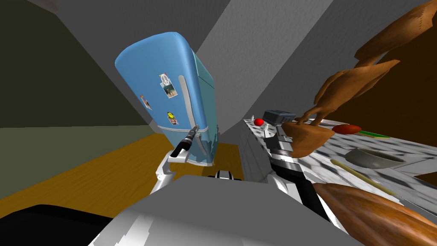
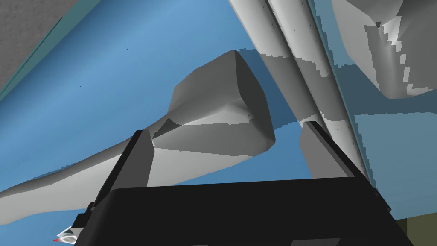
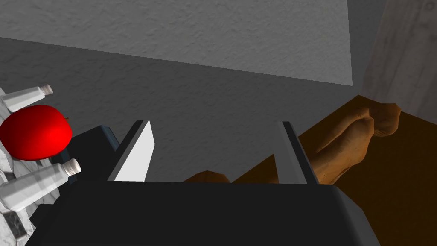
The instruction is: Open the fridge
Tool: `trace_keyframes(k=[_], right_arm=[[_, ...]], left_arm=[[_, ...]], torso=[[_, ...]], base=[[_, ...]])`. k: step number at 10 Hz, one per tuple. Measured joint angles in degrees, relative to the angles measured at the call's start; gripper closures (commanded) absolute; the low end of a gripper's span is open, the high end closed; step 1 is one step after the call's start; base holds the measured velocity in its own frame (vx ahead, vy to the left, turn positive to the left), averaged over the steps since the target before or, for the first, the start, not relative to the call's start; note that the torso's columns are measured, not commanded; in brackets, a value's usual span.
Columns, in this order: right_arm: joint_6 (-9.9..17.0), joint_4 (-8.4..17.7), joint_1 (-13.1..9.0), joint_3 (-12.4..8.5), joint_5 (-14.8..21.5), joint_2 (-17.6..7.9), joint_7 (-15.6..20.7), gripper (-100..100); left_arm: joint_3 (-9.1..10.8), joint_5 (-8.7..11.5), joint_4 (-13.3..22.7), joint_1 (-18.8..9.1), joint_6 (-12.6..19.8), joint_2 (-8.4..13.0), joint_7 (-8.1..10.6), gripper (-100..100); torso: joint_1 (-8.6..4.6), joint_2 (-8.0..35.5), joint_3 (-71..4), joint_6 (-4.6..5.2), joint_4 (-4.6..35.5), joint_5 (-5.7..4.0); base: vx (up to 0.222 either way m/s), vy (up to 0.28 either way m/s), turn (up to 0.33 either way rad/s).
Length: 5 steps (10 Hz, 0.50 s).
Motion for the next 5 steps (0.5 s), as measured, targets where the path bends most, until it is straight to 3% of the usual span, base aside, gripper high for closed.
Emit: trace_keyframes(k=[5], right_arm=[[0.0, 0.0, 0.0, 0.0, 0.0, 0.0, 0.0, 0]], left_arm=[[0.53, 0.2, -2.2, -0.6, 6.5, 1.3, -0.41, -100]], torso=[[0.37, 0.0, 0.0, -0.18, 0.1, 0.07]], base=[[-0.001, -0.003, 0.003]])
